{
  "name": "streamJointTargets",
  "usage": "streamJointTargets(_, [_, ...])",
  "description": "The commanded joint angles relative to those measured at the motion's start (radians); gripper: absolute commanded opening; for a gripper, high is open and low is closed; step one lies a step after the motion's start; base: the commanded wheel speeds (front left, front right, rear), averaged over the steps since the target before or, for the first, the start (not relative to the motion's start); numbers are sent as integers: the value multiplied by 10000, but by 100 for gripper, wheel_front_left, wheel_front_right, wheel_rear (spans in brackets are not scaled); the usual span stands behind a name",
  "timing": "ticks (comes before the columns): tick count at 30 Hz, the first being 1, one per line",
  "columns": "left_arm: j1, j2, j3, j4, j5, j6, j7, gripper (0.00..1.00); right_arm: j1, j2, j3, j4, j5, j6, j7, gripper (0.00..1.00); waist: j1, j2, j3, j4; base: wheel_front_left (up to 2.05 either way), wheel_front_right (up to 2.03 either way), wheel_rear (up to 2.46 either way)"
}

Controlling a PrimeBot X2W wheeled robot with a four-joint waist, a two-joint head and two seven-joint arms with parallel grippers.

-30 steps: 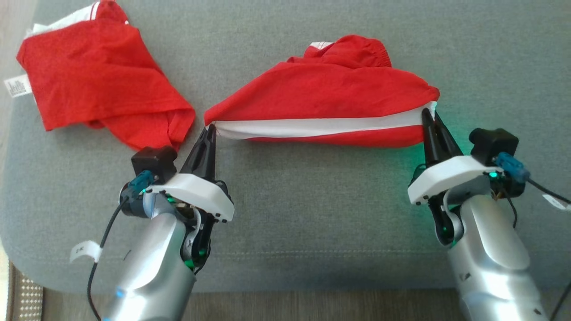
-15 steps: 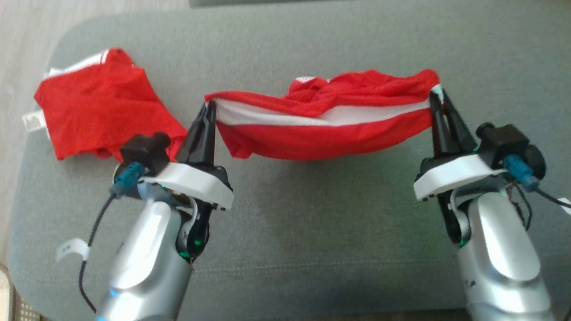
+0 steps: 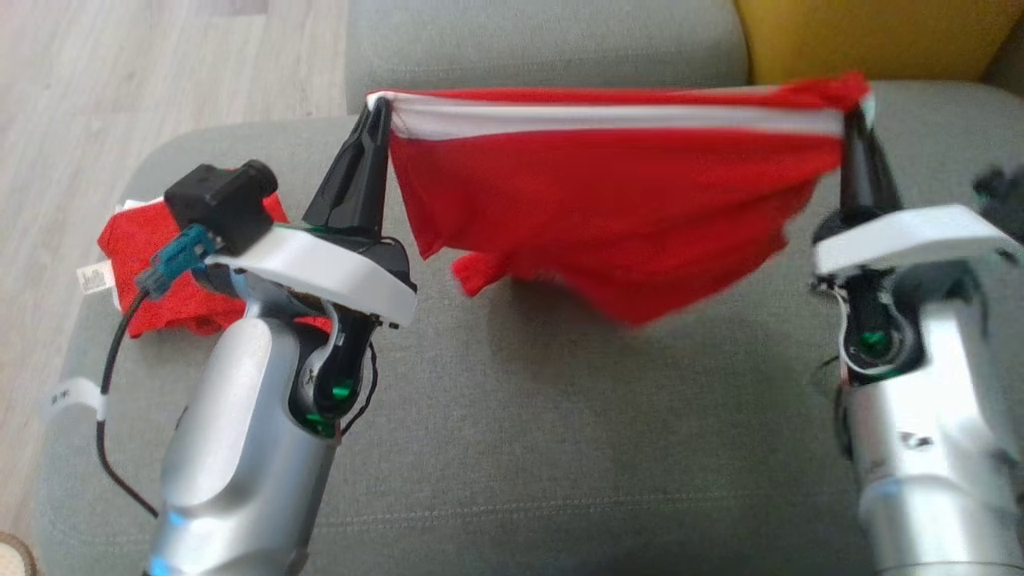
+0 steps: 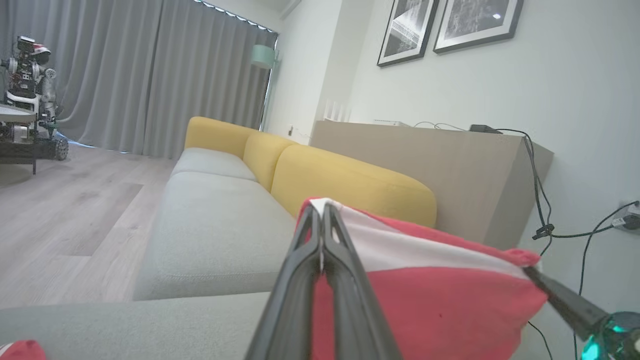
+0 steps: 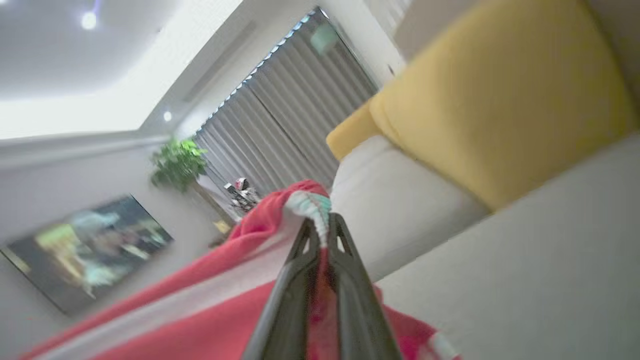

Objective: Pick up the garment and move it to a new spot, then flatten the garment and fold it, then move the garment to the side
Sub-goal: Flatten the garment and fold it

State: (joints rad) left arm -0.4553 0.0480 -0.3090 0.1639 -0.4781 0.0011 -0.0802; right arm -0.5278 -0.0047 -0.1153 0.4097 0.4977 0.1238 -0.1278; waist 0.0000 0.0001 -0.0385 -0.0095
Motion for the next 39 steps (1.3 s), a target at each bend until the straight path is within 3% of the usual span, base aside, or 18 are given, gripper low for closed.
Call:
streamJointTargets(1, [-302,259,420,-531,-76,87,140,0,-547,12,-59,347,2497,69,645,0,0,-1,-124,22,0,0,0])
streamJointTargets(3, [-138,313,421,-663,-133,143,310,0,-704,12,21,940,3859,69,984,0,0,-1,-195,-6,0,0,0])
streamJointTargets(6, [85,354,391,-804,-267,185,597,0,-987,12,371,1517,4742,69,1129,0,0,-1,-246,-43,0,0,0])
streamJointTargets(14, [-200,542,294,-614,-670,112,1756,0,-2256,12,971,2863,5000,69,1288,0,0,-1,65,-127,0,0,0])
streamJointTargets(18, [-1467,662,545,82,-1229,-35,2758,0,-4099,12,1155,4023,4792,69,1427,0,0,-1,958,-183,0,0,0])
streamJointTargets(23, [-4456,949,789,1486,-1214,-172,3444,0,-7772,12,1189,6139,4867,69,1273,0,0,-1,2978,-171,0,0,0])
streamJointTargets(25, [-6620,1007,919,2491,-923,-186,3153,0,-10099,12,1223,7215,4743,69,757,0,0,-1,4253,-97,0,0,0])
streamJointTargets(30, [-9622,835,1226,3979,-336,-25,1120,0,-12596,12,1216,7561,4999,69,-639,0,0,-1,5646,93,0,0,0])
streamJointTargets(35, [-10883,414,1402,5343,-510,-340,-674,0,-12705,-3,1178,6905,5263,69,-1215,0,0,-1,6244,326,0,0,0])
streamJointTargets(39, [-10946,200,1062,6339,-645,-751,-1138,0,-11716,-151,1124,6595,5450,69,-1296,0,0,-1,6564,485,0,0,0])
